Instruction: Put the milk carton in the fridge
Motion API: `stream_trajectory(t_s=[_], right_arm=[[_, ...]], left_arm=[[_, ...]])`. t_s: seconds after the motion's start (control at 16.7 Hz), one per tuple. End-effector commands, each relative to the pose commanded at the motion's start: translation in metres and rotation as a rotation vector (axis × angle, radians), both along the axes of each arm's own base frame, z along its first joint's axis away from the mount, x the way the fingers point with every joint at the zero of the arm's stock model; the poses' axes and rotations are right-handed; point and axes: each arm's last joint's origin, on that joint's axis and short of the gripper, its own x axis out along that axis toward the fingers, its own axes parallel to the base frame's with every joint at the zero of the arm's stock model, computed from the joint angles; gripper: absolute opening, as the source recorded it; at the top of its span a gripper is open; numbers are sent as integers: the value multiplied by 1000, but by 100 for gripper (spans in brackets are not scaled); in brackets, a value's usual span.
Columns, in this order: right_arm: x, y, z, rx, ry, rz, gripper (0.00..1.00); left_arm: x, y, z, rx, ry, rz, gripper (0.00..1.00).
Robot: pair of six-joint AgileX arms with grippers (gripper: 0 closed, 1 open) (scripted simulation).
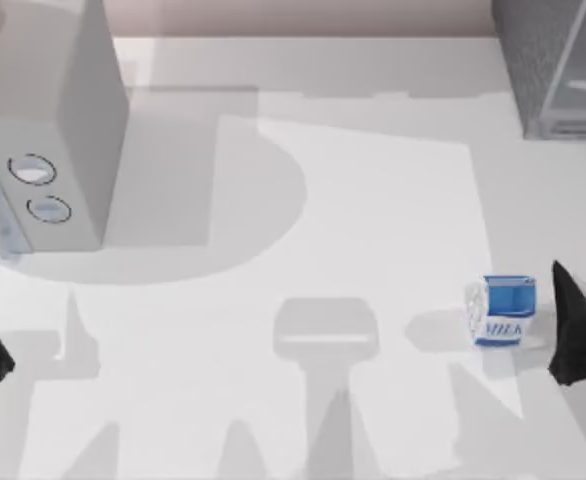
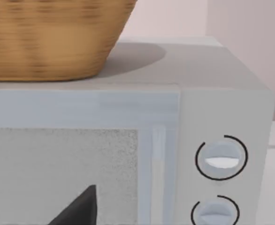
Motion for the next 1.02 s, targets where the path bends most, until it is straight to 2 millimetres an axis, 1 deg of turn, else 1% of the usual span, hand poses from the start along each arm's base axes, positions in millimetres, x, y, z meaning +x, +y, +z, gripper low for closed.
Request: stream_trajectory(t_s=[0.18, 0.36, 0.6, 0.78, 1.02], right_arm=[[7, 28, -9, -9, 23, 75, 100], [10, 57, -22, -17, 33, 124, 100], [10, 86, -48, -21, 35, 110, 100], [10, 95, -70, -22, 38, 34, 100], [11, 93, -98, -26, 39, -118, 100]], left_arm=[[0, 0, 0, 0, 0, 0, 100], [0, 0, 0, 0, 0, 0, 100], [0, 0, 0, 0, 0, 0, 100], [0, 0, 0, 0, 0, 0, 100], [0, 0, 0, 0, 0, 0, 100]])
